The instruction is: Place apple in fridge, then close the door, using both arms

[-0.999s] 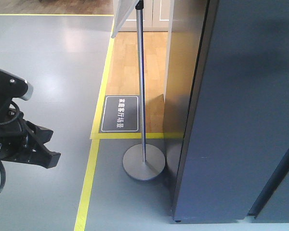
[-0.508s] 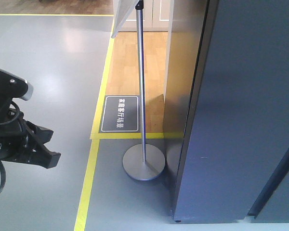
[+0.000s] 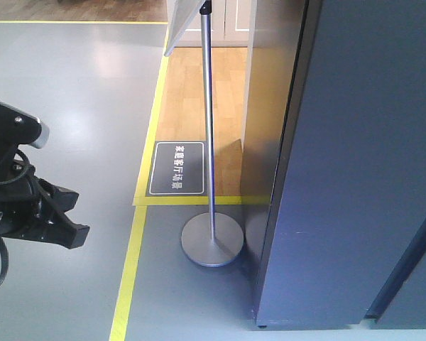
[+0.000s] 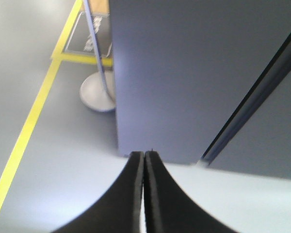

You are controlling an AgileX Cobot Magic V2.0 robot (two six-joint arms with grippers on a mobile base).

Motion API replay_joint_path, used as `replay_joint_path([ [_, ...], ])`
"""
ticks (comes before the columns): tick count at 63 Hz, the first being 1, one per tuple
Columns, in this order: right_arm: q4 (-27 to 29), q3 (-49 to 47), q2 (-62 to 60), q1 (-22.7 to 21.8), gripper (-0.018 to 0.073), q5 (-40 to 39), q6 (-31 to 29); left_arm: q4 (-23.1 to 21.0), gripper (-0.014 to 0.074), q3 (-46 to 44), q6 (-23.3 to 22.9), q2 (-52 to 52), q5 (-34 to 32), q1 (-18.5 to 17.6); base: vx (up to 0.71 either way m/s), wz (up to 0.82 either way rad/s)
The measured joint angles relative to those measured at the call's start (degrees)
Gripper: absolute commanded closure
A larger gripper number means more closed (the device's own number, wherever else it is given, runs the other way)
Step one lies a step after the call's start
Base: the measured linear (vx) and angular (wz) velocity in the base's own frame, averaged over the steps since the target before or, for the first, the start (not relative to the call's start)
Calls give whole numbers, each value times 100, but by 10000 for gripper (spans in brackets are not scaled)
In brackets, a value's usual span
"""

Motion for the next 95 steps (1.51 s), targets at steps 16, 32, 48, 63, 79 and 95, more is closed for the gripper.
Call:
replay_joint_path([
  [16, -18, 671, -1111, 30, 563, 426, 288, 0, 603, 0, 0, 0, 0, 0, 0, 0],
  [32, -18, 958, -1528, 30, 563, 580, 296, 0, 603, 0, 0, 0, 0, 0, 0, 0],
  [48, -7, 958, -1528, 30, 563, 587, 302, 0, 603, 0, 0, 0, 0, 0, 0, 0],
  [63, -2, 958, -1528, 30, 563, 587, 307, 0, 603, 0, 0, 0, 0, 0, 0, 0],
  [79, -2, 963, -1528, 30, 563, 591, 307, 17, 603, 219, 0, -722, -183, 332, 0, 0],
  [95, -2, 963, -1528, 30, 563, 591, 307, -354, 603, 1767, 0, -2423, -958, 1331, 0, 0],
])
